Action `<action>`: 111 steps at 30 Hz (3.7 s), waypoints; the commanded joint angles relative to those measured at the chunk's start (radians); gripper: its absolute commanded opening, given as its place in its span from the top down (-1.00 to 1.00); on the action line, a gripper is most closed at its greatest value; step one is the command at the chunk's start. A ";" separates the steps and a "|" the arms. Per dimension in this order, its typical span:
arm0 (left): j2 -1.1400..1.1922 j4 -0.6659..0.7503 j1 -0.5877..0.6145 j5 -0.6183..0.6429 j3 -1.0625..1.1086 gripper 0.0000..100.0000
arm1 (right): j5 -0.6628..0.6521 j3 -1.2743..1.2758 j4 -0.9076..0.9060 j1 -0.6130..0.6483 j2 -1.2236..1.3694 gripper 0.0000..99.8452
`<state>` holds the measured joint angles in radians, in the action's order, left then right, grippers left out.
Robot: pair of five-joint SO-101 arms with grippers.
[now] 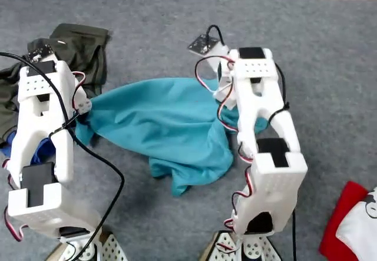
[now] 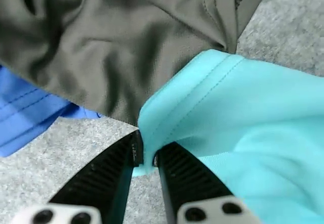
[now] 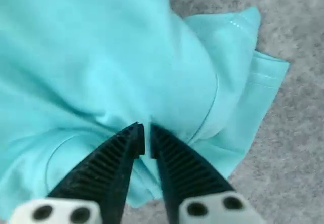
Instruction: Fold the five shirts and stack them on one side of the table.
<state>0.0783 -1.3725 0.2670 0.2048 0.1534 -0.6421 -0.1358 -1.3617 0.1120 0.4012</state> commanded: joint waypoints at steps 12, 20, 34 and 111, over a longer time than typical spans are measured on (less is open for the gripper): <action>-0.019 0.026 0.011 -0.006 -0.005 0.96 | -0.123 -0.027 -0.402 0.062 -0.294 0.67; -0.021 0.021 0.012 -0.008 -0.005 0.96 | -0.155 0.506 -0.295 0.289 -0.691 0.91; -0.045 0.203 0.049 -0.143 0.186 0.96 | -0.155 0.909 -0.009 0.504 -0.820 0.70; -0.173 0.623 -0.184 -0.089 0.549 0.96 | 0.069 0.530 0.680 0.177 -0.355 0.99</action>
<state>-0.0921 -0.7603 0.0982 0.1343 0.7012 -0.5746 0.4733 -0.7495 0.3376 -0.0238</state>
